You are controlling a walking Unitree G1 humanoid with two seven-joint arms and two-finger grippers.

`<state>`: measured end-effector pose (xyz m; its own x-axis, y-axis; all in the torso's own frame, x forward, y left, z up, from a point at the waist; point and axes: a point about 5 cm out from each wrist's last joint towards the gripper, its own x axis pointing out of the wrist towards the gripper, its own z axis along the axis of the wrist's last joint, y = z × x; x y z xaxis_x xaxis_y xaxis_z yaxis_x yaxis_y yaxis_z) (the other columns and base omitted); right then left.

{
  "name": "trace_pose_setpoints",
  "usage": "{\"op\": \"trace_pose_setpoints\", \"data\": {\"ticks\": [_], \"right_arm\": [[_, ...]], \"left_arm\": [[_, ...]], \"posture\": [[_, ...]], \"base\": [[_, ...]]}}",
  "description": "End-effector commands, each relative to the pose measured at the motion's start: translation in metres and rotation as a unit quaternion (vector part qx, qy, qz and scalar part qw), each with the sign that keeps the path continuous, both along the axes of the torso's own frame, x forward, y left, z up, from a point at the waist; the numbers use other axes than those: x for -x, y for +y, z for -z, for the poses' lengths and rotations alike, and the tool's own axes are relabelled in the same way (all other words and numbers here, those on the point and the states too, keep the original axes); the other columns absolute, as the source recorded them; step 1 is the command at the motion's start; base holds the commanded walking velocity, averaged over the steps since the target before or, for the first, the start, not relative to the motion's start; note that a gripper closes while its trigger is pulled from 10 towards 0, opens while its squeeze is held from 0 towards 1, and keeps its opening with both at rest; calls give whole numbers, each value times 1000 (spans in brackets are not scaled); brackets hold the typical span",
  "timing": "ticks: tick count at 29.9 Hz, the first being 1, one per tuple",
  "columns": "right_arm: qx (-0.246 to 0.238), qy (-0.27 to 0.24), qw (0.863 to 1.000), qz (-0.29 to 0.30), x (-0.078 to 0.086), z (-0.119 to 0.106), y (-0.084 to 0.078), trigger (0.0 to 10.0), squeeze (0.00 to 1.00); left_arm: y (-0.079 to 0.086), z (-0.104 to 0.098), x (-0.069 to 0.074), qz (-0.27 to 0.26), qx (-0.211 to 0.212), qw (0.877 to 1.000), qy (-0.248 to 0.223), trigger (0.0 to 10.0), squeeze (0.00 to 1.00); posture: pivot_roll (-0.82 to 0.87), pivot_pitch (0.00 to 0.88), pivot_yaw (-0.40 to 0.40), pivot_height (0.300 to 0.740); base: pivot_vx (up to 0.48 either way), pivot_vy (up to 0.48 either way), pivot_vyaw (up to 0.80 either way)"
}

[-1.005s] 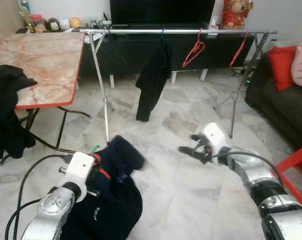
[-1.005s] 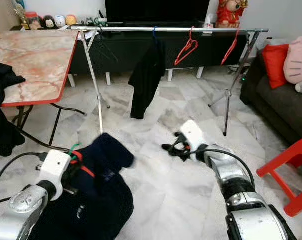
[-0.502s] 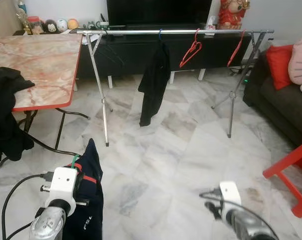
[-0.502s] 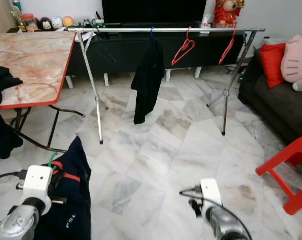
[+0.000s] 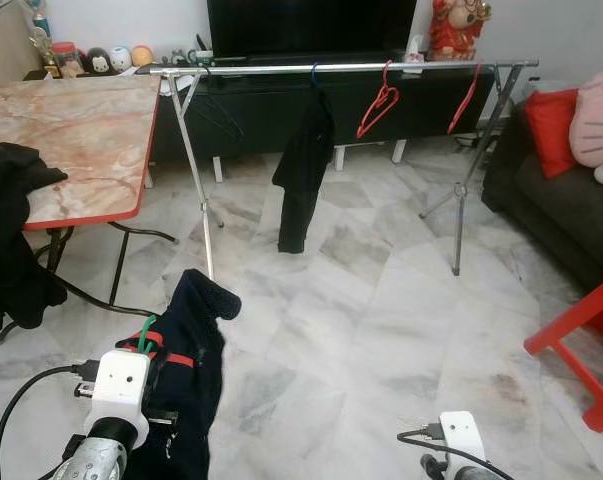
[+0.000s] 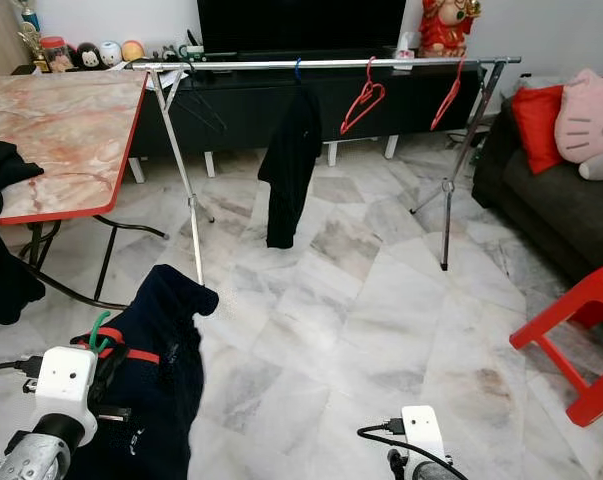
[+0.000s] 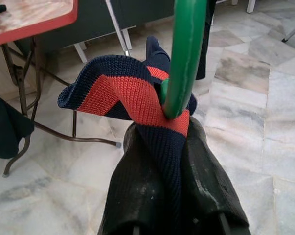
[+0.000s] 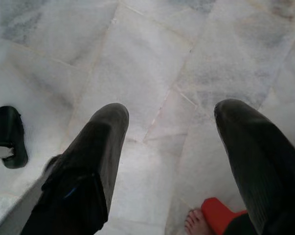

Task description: Hang hanger

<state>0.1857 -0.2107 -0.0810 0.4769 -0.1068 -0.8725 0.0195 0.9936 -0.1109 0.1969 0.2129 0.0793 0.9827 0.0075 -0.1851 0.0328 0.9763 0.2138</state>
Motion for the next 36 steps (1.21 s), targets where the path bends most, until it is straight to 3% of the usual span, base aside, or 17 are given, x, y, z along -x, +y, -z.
{"op": "trace_pose_setpoints", "data": {"ticks": [1, 4, 6, 8, 14, 16, 20, 36], "right_arm": [[4, 12, 1000, 21, 7, 2, -5, 10000, 0], [22, 24, 999, 39, 15, 4, -16, 10000, 0], [20, 19, 995, 92, 17, 3, -24, 10000, 0], [20, 17, 994, 108, 18, 3, -27, 10000, 0], [23, 8, 994, 111, 12, 0, -27, 10000, 0], [24, 19, 993, 112, 30, 7, -29, 10000, 0], [25, 14, 994, 109, 32, 7, -30, 10000, 0], [23, 13, 992, 120, 32, 7, -31, 10000, 0]], "left_arm": [[-1, -9, -4, -1, 3, 1000, -26, 10000, 0], [0, -10, -4, -7, 2, 1000, -27, 10000, 0], [3, -10, -4, -19, 16, 999, -31, 10000, 0], [3, -10, -4, -20, 17, 999, -31, 10000, 0], [4, -11, -7, -21, 18, 999, -32, 10000, 0], [4, -12, -8, -19, 17, 999, -33, 10000, 0], [4, -11, -9, -14, 15, 999, -29, 10000, 0], [0, -16, -16, 2, 16, 999, -34, 10000, 0]], "posture": [[-31, 0, -29, 740], [-33, 0, -27, 740], [-47, 0, -20, 740], [-48, 0, -18, 740], [-45, 0, -12, 740], [-43, 0, -11, 740], [-43, 0, -7, 740], [-40, 0, -11, 740]], "base": [[0, 0, 0], [0, 0, 0], [129, 0, 0], [274, 0, 0], [294, 0, 0], [319, 0, 0], [342, 0, 0], [373, 0, -647]]}}
